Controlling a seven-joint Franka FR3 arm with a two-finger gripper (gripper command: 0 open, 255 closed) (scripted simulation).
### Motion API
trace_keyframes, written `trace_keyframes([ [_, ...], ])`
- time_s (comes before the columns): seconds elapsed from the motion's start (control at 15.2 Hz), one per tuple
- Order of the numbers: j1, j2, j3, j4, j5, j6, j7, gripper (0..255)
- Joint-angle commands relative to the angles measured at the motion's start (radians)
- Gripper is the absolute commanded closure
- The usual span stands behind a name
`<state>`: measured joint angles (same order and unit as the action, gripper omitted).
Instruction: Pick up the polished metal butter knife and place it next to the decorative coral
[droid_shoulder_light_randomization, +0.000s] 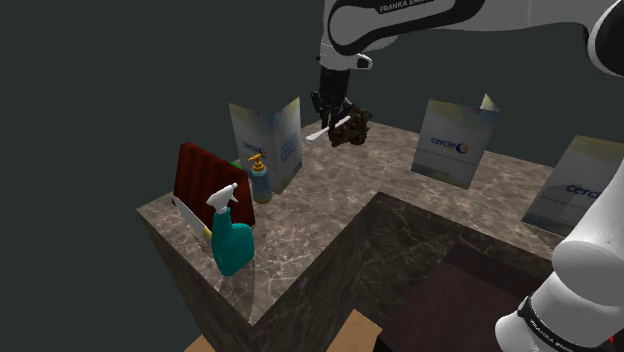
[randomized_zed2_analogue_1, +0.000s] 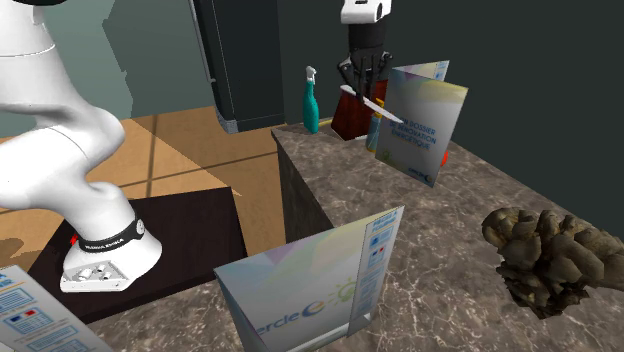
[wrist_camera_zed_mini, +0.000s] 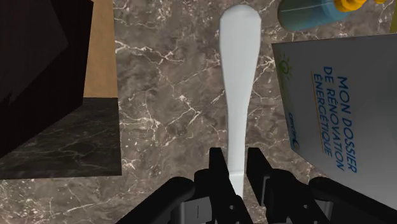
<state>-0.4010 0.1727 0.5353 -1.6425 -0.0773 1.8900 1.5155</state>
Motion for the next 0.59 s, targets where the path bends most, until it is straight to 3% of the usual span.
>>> trace_keyframes([
  [0.0,-0.015,0.043,-0.017,0.051,-0.016,-0.013,-0.033,255],
  [0.53,-0.052,0.231,-0.073,0.312,-0.073,-0.1,-0.151,255],
])
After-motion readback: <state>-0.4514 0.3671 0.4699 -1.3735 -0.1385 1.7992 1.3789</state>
